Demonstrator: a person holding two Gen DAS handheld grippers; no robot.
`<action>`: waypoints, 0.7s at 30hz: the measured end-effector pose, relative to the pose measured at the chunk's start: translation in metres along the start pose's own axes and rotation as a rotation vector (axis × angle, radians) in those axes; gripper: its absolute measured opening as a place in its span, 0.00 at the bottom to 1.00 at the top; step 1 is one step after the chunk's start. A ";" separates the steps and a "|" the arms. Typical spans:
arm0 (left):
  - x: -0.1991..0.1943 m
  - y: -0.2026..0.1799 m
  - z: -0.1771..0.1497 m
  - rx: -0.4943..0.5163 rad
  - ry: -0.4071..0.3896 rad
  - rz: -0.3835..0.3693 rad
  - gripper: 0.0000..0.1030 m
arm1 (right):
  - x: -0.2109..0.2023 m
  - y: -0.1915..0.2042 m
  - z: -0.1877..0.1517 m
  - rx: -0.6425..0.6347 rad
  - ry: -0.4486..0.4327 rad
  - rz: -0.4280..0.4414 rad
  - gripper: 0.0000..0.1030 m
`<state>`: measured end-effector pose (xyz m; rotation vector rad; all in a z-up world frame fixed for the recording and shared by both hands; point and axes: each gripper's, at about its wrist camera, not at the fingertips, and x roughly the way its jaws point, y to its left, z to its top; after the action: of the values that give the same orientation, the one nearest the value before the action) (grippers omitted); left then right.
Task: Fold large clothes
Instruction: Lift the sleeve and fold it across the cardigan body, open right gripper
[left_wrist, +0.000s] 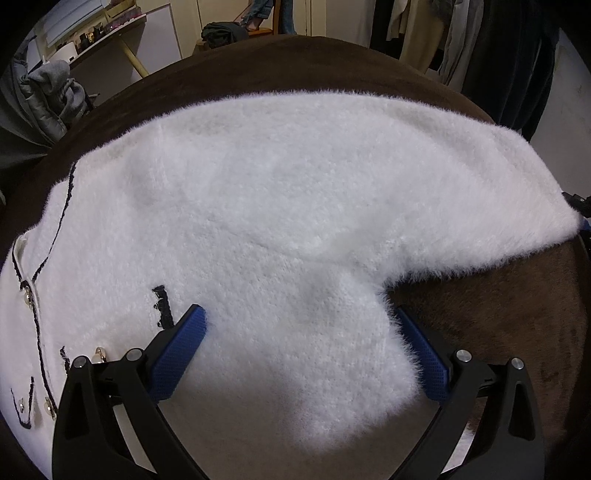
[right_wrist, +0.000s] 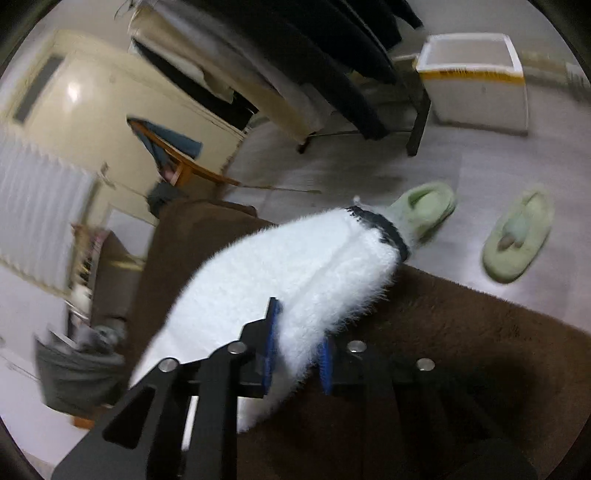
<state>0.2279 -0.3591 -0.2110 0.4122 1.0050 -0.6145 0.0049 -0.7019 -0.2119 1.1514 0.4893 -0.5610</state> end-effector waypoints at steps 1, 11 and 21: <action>0.001 -0.001 0.001 -0.001 0.000 0.003 0.95 | -0.001 0.000 0.001 -0.007 -0.002 0.002 0.14; -0.001 -0.005 0.003 -0.007 0.006 0.013 0.94 | -0.022 0.039 0.001 -0.156 -0.047 -0.020 0.11; -0.060 0.026 0.018 -0.073 -0.035 -0.020 0.94 | -0.079 0.205 -0.033 -0.534 -0.114 0.086 0.10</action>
<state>0.2327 -0.3323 -0.1487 0.3263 0.9965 -0.5987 0.0735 -0.5966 -0.0291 0.6238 0.4530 -0.3854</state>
